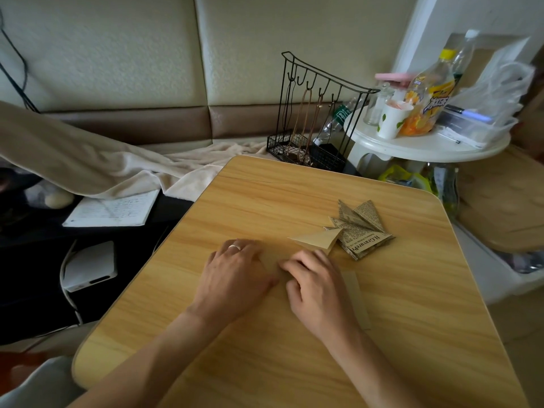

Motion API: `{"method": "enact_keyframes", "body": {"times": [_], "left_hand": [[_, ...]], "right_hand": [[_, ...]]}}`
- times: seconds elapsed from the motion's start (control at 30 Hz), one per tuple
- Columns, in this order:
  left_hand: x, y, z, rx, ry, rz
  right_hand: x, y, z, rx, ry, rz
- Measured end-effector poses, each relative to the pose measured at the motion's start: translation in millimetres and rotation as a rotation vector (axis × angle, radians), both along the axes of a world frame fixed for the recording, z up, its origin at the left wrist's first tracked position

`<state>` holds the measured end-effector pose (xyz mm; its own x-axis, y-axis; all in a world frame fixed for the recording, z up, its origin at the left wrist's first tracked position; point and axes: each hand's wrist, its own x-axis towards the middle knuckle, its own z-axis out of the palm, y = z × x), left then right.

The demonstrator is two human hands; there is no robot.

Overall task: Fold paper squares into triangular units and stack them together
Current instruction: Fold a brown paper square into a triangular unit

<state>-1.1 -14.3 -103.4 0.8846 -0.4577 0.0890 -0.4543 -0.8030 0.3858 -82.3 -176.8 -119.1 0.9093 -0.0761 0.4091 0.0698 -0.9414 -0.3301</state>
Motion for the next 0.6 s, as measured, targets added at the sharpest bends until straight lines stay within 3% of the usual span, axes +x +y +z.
{"method": "enact_keyframes", "body": {"times": [0.17,0.33,0.5,0.6], "left_hand": [[11,-4,-1,0.04,0.113,-0.02],[14,-6,5,0.001,0.184,-0.051],[10,0,15,-0.111,0.214,-0.124],[8,-1,19,-0.342,0.271,-0.087]], "right_hand": [[0,0,-1,0.012,-0.024,0.013],[1,-2,-2,-0.018,-0.026,-0.128],[2,-2,-1,0.046,-0.093,-0.089],[2,-2,1,0.135,-0.165,-0.08]]}}
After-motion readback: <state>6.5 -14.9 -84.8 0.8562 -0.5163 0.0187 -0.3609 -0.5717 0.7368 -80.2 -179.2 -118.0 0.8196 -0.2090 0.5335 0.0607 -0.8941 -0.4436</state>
